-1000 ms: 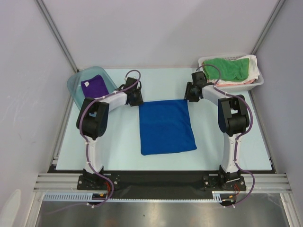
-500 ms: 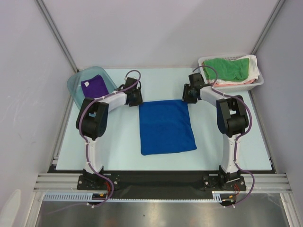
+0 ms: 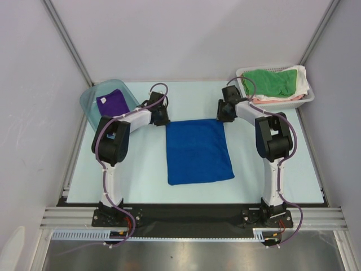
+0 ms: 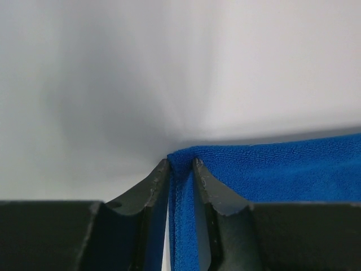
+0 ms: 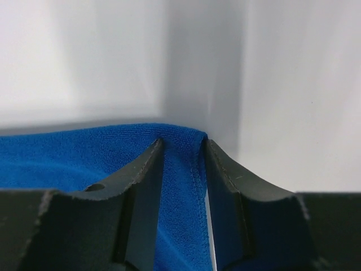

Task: Fold and stack the towels
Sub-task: Fold the towel

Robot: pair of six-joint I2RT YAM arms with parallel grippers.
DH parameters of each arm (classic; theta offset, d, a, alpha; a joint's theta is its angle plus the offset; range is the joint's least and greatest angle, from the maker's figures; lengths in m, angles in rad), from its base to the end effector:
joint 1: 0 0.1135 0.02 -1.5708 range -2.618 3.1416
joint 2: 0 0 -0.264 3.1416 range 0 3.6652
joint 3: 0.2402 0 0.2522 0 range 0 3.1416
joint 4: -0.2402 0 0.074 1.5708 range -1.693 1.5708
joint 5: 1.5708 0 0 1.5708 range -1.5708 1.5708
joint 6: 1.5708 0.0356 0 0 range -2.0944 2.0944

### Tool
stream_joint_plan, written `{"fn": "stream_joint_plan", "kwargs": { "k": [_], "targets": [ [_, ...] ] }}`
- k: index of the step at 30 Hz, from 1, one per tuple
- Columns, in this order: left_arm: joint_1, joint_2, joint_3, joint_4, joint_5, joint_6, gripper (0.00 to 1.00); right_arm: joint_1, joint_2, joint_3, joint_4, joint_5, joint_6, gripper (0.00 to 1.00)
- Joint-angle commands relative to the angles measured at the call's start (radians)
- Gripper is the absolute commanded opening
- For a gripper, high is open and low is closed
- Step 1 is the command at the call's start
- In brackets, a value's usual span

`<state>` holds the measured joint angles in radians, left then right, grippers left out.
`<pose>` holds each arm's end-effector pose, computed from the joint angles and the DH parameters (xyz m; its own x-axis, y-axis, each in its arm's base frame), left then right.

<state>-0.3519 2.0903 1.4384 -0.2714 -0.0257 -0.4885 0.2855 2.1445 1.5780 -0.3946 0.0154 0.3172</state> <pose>0.4211 -0.1537 0.1543 -0.8160 -0.2001 -0.5423 -0.0599 0.9624 -0.2650 0.4463 0.1304 0.1645 -0.8326 0.0807 -0.5480 -0.0141 0.9859 0.1666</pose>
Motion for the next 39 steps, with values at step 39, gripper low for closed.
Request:
{"fn": "stream_joint_plan", "kwargs": {
  "k": [39],
  "targets": [
    [-0.223, -0.867, -0.338, 0.229, -0.229, 0.197, 0.0, 0.138, -0.817, -0.374, 0.223, 0.363, -0.107, 0.0]
  ]
}}
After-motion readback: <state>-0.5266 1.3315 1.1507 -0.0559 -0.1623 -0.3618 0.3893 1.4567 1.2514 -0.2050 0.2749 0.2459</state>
